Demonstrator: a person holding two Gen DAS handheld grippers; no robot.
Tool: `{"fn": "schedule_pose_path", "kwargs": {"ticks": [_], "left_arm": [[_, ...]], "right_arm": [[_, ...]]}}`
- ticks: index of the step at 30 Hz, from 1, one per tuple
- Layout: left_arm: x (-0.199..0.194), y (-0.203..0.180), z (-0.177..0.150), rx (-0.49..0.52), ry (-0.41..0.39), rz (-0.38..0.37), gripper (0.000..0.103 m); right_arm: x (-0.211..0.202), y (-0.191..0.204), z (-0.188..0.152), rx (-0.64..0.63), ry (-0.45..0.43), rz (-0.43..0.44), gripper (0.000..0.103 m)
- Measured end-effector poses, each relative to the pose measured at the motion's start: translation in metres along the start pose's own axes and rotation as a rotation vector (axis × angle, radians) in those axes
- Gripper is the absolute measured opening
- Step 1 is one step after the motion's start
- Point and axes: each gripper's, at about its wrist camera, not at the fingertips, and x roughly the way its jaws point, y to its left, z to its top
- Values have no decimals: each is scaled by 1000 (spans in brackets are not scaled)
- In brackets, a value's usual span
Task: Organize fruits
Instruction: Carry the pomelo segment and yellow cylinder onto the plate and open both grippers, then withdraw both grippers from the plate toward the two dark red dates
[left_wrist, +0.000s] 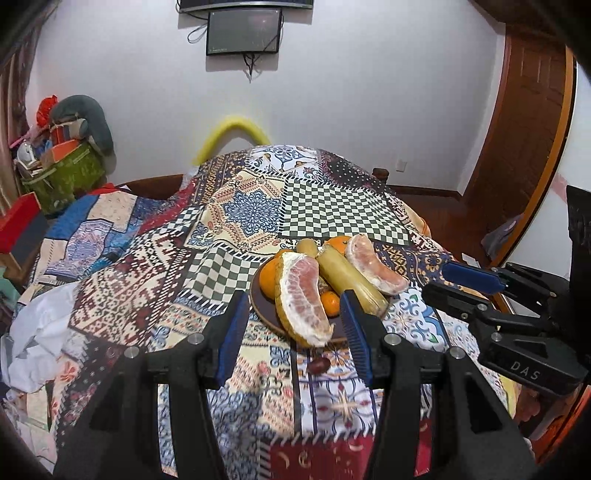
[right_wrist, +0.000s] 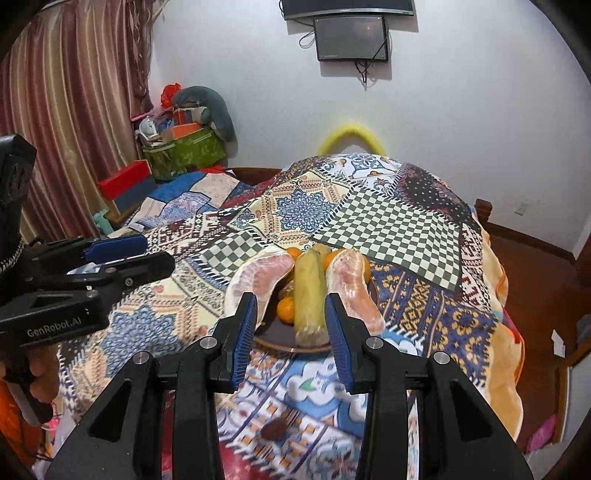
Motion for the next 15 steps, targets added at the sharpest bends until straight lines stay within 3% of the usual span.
{"fn": "schedule_pose_path", "kwargs": {"ticks": [4, 9, 15], "left_arm": [[-21, -1, -10, -3, -5, 15, 52], [-32, 2, -24, -14, 9, 27, 57], [-23, 6, -48, -26, 76, 35, 58]], "right_arm": [[-15, 7, -8, -1, -1, -7, 35], [-24, 13, -23, -2, 10, -19, 46], [-13, 16, -52, 10, 87, -23, 46]]}}
